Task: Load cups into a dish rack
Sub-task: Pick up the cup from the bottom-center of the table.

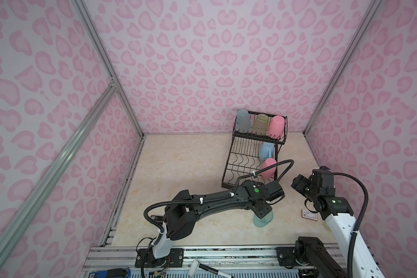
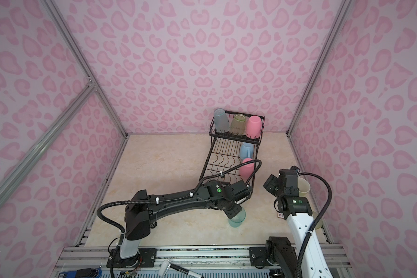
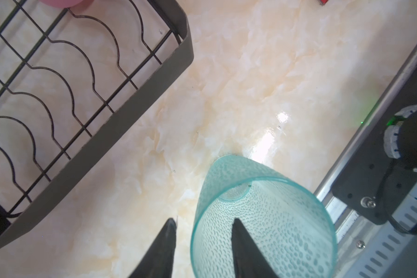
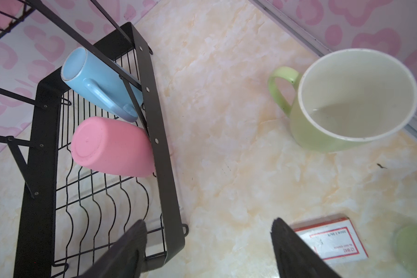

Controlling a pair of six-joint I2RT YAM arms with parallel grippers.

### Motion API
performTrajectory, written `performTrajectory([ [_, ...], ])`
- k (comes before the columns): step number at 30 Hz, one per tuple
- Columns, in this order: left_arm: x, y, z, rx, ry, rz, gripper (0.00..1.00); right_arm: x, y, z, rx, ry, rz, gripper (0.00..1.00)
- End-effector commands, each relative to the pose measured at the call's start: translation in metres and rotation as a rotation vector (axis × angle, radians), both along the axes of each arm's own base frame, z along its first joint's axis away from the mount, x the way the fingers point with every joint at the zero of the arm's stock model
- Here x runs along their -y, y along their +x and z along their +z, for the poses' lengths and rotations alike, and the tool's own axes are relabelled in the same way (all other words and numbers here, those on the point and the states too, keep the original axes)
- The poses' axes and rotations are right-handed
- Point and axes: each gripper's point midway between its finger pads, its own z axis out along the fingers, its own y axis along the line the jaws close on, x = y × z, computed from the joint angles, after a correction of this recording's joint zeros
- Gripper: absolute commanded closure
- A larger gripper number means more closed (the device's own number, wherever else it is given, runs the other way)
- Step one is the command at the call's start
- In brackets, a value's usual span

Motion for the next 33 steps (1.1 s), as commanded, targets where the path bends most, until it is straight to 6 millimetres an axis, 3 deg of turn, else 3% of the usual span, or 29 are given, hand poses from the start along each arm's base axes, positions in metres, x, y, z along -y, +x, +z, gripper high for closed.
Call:
performTrajectory([
  [1, 0.001, 0.001, -0.009, 0.013, 0.046, -0.014, 0.71, -0.002, 0.003, 0.001, 0.017, 0.007, 0.010, 0.19],
  [6, 0.001, 0.005, -0.011, 0.040, 0.063, -0.011, 0.85, -0.001, 0.004, 0.002, 0.017, -0.003, 0.010, 0.19],
  [11, -0.001, 0.010, -0.001, 0.059, 0.044, -0.004, 0.95, 0.000, 0.004, 0.004, 0.020, -0.007, 0.008, 0.19],
  [17, -0.008, 0.016, 0.018, 0.035, -0.037, 0.027, 0.96, 0.001, 0.004, 0.009, 0.028, -0.017, 0.007, 0.19],
  [21, -0.019, 0.024, 0.042, 0.022, -0.135, 0.068, 0.96, -0.001, 0.005, 0.012, 0.043, -0.015, 0.013, 0.19],
  [25, -0.034, 0.036, 0.066, 0.011, -0.250, 0.117, 0.96, -0.012, 0.007, 0.017, 0.068, -0.005, 0.033, 0.19],
  [33, -0.073, 0.066, 0.114, 0.005, -0.513, 0.250, 0.96, -0.064, 0.014, 0.032, 0.131, 0.016, 0.127, 0.19],
])
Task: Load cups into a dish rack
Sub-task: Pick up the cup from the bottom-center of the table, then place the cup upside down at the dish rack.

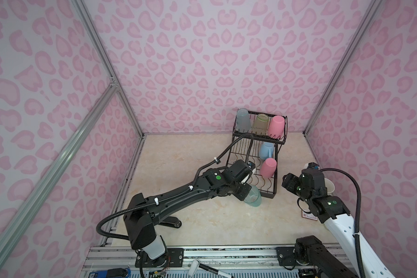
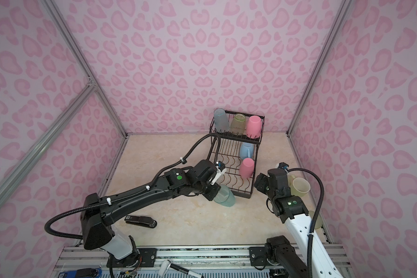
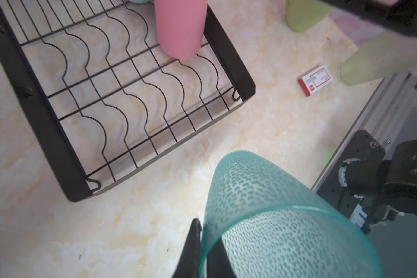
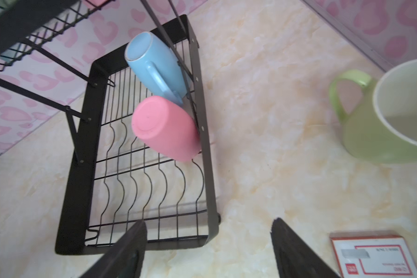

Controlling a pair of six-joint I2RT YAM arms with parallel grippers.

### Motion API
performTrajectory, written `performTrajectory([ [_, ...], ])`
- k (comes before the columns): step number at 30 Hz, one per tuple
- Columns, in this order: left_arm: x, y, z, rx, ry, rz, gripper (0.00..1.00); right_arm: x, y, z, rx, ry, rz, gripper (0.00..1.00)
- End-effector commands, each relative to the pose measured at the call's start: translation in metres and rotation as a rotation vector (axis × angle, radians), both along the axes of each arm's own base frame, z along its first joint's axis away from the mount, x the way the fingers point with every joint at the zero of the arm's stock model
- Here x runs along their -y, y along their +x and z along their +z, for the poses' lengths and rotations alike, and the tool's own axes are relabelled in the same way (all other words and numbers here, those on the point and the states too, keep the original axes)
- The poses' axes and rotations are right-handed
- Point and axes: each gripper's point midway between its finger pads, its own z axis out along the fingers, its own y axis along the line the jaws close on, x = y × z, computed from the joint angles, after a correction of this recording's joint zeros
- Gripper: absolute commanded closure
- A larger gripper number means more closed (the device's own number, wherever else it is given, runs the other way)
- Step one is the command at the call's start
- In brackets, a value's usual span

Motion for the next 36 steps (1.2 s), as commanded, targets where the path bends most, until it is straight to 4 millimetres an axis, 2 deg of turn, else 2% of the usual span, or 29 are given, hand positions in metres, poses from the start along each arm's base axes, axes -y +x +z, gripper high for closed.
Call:
performTrajectory([
  [1, 0.003, 0.012, 0.033, 0.014, -0.192, 0.039, 0.96, -0.011, 0.006, 0.012, 0.054, 0.028, -0.029, 0.19],
  [4, -0.011, 0.019, 0.042, 0.019, -0.286, 0.084, 0.96, -0.030, 0.006, 0.020, 0.085, 0.068, -0.015, 0.19],
  [10, -0.023, 0.030, 0.072, 0.070, -0.489, 0.130, 0.96, -0.056, 0.005, 0.040, 0.152, 0.227, -0.057, 0.19],
  [15, -0.022, 0.041, 0.097, 0.134, -0.637, 0.140, 0.96, -0.068, 0.006, 0.052, 0.201, 0.418, -0.092, 0.19],
  [18, -0.013, 0.047, 0.109, 0.159, -0.686, 0.119, 0.96, -0.062, 0.005, 0.062, 0.240, 0.492, -0.146, 0.19],
  [25, -0.002, 0.049, 0.120, 0.171, -0.794, 0.081, 0.97, -0.058, 0.002, 0.077, 0.285, 0.688, -0.219, 0.19],
  [36, -0.003, 0.047, 0.121, 0.185, -0.843, 0.071, 0.96, -0.091, 0.023, 0.093, 0.241, 0.995, -0.092, 0.18],
])
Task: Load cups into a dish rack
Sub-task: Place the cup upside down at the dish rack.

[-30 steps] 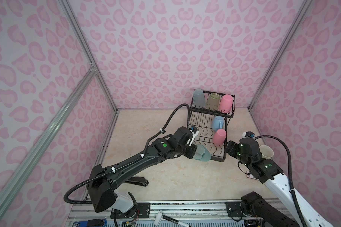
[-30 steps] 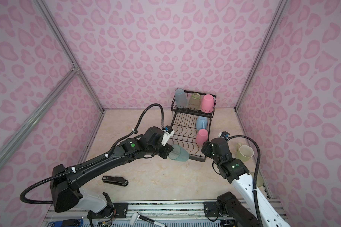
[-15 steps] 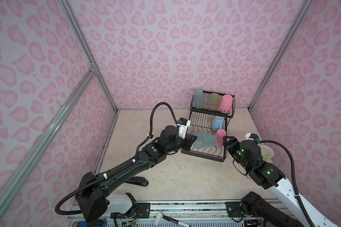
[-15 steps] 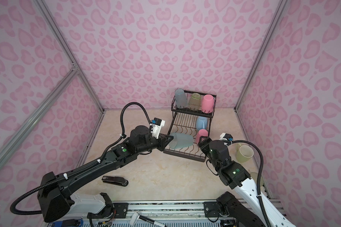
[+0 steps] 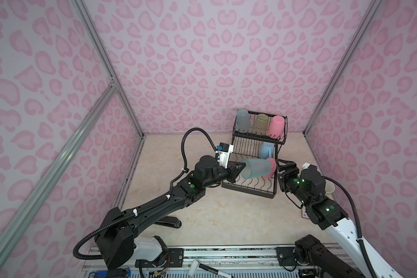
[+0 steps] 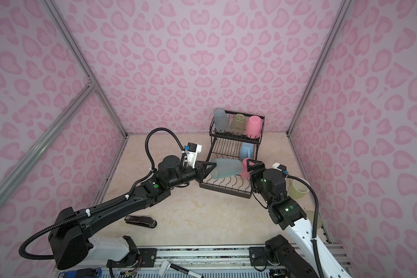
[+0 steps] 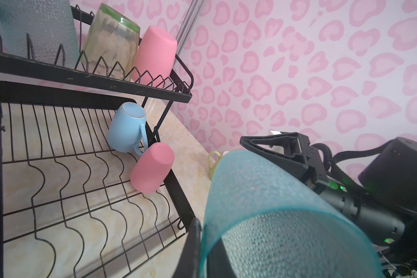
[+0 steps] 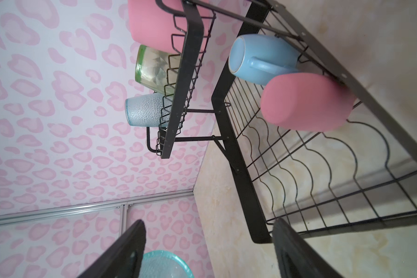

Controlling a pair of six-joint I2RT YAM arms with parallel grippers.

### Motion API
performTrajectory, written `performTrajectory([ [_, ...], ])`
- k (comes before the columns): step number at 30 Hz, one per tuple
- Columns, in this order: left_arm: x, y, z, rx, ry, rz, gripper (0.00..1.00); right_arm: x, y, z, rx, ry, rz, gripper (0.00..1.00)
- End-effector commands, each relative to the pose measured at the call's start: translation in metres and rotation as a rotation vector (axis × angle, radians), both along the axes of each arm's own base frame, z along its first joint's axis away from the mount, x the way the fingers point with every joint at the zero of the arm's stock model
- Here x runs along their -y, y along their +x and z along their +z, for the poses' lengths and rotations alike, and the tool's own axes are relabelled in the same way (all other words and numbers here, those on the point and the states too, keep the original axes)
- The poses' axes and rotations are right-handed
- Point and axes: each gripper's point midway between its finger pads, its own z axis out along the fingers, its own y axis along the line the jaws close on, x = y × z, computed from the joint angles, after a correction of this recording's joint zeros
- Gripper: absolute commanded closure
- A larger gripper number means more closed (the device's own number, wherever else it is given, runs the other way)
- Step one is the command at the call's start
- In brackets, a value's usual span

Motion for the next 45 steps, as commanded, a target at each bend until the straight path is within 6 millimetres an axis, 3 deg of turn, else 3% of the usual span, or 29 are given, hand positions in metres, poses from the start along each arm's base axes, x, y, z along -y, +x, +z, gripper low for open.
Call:
performTrajectory([
  [1, 0.004, 0.000, 0.020, 0.051, -0.073, -0.018, 0.96, -0.019, 0.005, 0.016, 0.062, 0.143, 0.080, 0.18],
  [8, 0.012, 0.004, 0.017, 0.052, -0.081, -0.037, 0.96, -0.029, 0.018, 0.018, 0.068, 0.249, 0.121, 0.18],
  [20, 0.030, 0.017, 0.009, 0.038, -0.108, -0.055, 0.96, -0.033, 0.025, 0.029, 0.075, 0.316, 0.123, 0.17],
  [29, 0.048, 0.028, 0.008, 0.030, -0.150, -0.080, 0.97, -0.035, 0.028, 0.026, 0.073, 0.351, 0.120, 0.18],
  [34, 0.055, 0.032, 0.005, 0.021, -0.153, -0.087, 0.96, -0.037, 0.031, 0.024, 0.068, 0.351, 0.122, 0.24],
  [41, 0.055, 0.034, 0.001, 0.017, -0.132, -0.081, 0.87, -0.032, 0.034, 0.021, 0.068, 0.329, 0.098, 0.37],
  [43, 0.054, 0.035, -0.003, 0.011, -0.123, -0.073, 0.81, -0.030, 0.033, 0.021, 0.069, 0.308, 0.087, 0.38],
  [45, 0.052, 0.035, -0.006, 0.002, -0.117, -0.066, 0.67, -0.025, 0.031, 0.021, 0.071, 0.276, 0.071, 0.39],
])
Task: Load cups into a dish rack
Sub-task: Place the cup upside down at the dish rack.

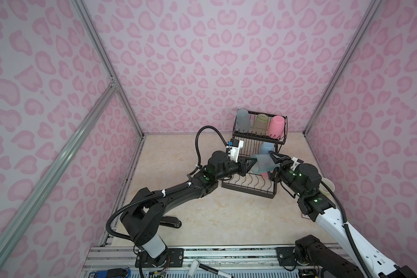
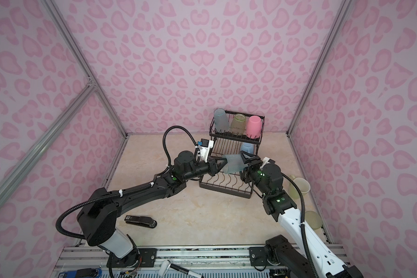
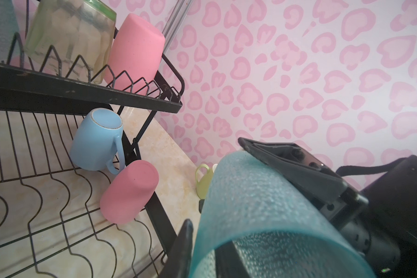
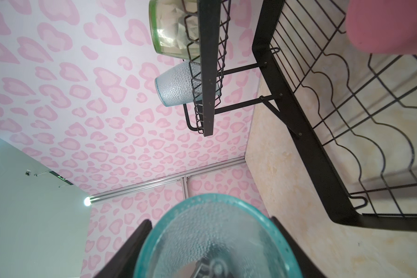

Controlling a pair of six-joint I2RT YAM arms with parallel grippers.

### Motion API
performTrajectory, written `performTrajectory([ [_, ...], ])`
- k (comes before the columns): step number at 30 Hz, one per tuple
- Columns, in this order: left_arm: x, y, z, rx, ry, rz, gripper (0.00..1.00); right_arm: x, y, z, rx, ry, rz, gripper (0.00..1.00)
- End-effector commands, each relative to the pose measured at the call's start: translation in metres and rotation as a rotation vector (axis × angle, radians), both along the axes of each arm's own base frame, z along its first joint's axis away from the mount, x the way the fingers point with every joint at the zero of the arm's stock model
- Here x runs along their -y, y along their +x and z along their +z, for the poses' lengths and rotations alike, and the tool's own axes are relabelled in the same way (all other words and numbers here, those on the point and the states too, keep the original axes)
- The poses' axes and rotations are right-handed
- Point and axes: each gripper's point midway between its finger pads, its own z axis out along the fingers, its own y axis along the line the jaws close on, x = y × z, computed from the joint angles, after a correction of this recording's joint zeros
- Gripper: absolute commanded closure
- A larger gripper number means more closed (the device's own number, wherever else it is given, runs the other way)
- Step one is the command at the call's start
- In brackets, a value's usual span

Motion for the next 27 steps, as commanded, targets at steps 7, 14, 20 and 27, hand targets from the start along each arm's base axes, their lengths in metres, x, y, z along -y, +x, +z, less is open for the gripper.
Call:
performTrajectory([
  [7, -0.013, 0.003, 0.003, 0.014, 0.000, 0.024, 0.38, 0.027, -0.004, -0.004, 0.005, -0.237, -0.095, 0.41],
  [14, -0.029, 0.004, -0.008, 0.004, 0.048, 0.058, 0.31, 0.056, -0.013, -0.016, -0.037, -0.571, -0.173, 0.41],
  [20, -0.053, 0.011, -0.020, -0.008, 0.110, 0.138, 0.26, 0.071, -0.025, -0.027, -0.071, -0.873, -0.244, 0.41],
  [27, -0.078, 0.013, -0.031, -0.023, 0.189, 0.224, 0.22, 0.066, -0.031, -0.034, -0.088, -1.223, -0.279, 0.40],
])
